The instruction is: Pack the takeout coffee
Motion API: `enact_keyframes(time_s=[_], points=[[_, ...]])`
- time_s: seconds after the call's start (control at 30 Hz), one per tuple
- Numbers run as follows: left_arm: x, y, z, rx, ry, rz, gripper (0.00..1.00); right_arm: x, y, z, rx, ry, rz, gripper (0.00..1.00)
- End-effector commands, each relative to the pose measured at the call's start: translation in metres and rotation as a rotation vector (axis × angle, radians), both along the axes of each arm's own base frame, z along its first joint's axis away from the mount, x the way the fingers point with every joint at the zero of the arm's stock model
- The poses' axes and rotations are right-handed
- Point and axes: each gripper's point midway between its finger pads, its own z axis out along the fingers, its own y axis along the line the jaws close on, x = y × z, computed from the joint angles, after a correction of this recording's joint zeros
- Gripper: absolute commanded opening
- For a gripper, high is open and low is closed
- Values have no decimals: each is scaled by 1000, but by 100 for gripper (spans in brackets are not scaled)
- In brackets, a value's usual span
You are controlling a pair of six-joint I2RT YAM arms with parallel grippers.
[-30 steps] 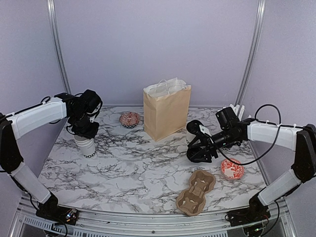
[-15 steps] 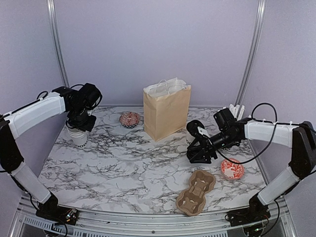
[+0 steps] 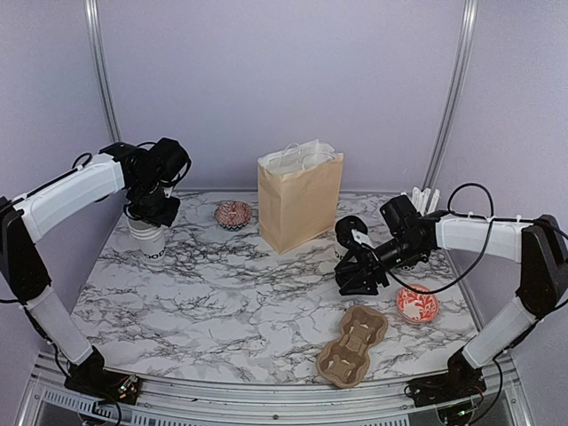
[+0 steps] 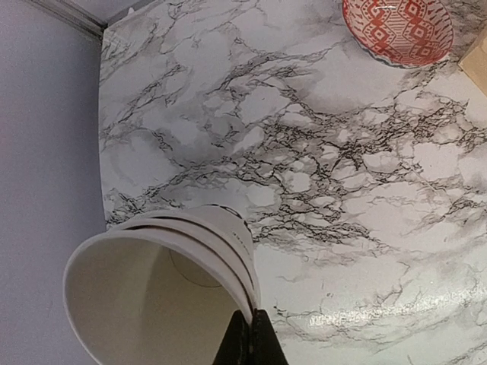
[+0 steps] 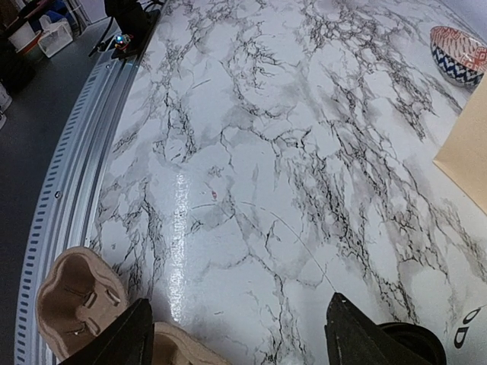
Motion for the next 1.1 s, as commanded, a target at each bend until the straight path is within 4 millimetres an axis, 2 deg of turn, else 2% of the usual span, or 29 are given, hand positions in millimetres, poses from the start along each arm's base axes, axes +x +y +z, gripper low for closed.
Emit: enact_keyframes(time_s=[0.0,0.03,0.07,0.13,0.2,0.27,0.3,0.33,0.4,0.43,0.47,0.5,0.53,0.57,0.6,0.63,0.67,0.7,0.73,0.77,0.8,0.83,0.87,0.9,0.93,0.97,1.0,1.03,1.07], points=[[9,17,17,102,-23,25,0,2,6,10,10,-28,22,75],[2,-10,5,-109,80,-48,0,2,6,10,9,-28,25,75],[-1,-32,4,-267,103,-77,0,2,7,10,7,-30,26,75],[16,10,16,75,-36,42,0,1,7,10,3,-34,31,75],[6,-18,-2,-164,112,-27,0,0,7,9,-5,-39,31,75],[23,7,12,43,-43,46,0,0,7,9,-7,-45,31,75],[16,-12,3,-56,43,-16,0,0,7,10,-7,-47,31,75],[14,-17,0,-141,83,-17,0,0,7,10,-6,-47,31,75],[27,13,10,94,-25,58,0,-1,7,10,-7,-45,34,75],[22,-1,5,-10,48,14,0,-1,8,10,-8,-47,34,75],[11,-41,3,-278,131,-90,0,-1,8,10,-9,-46,35,75],[16,-46,8,-297,63,-72,0,-2,8,9,-9,-46,35,75],[29,-11,18,-29,-56,19,0,-2,8,9,-11,-46,36,75],[31,0,21,57,-32,32,0,-2,8,8,-14,-48,36,75],[20,-26,8,-137,98,-40,0,-1,9,8,-17,-49,35,75],[20,-36,8,-213,84,-36,0,-2,9,8,-18,-47,36,75],[32,-17,15,-51,-26,9,0,-2,9,7,-19,-46,39,75],[33,-15,14,-4,-12,-8,0,-3,10,7,-22,-49,40,75],[22,-41,4,-192,102,-81,0,-2,10,6,-25,-51,38,75],[20,-52,3,-256,102,-83,0,-2,10,6,-25,-49,37,76],[34,-24,11,-39,-19,-16,0,-3,11,6,-26,-49,38,76],[24,-45,4,-128,59,-89,0,-2,11,6,-29,-54,36,76],[10,-73,1,-330,160,-161,0,-2,11,7,-28,-54,33,76],[19,-64,7,-266,74,-120,0,-2,11,7,-29,-55,32,76],[29,-44,17,-64,-41,-77,0,-1,11,6,-28,-55,30,76],[19,-51,11,-44,25,-118,0,0,11,7,-30,-53,19,76],[7,-78,8,-209,123,-182,0,6,13,10,-28,-45,-21,76],[-4,-109,17,-331,130,-257,0,16,16,17,-16,-37,-78,75],[-19,-135,26,-354,103,-351,0,25,19,28,9,-25,-135,76]])
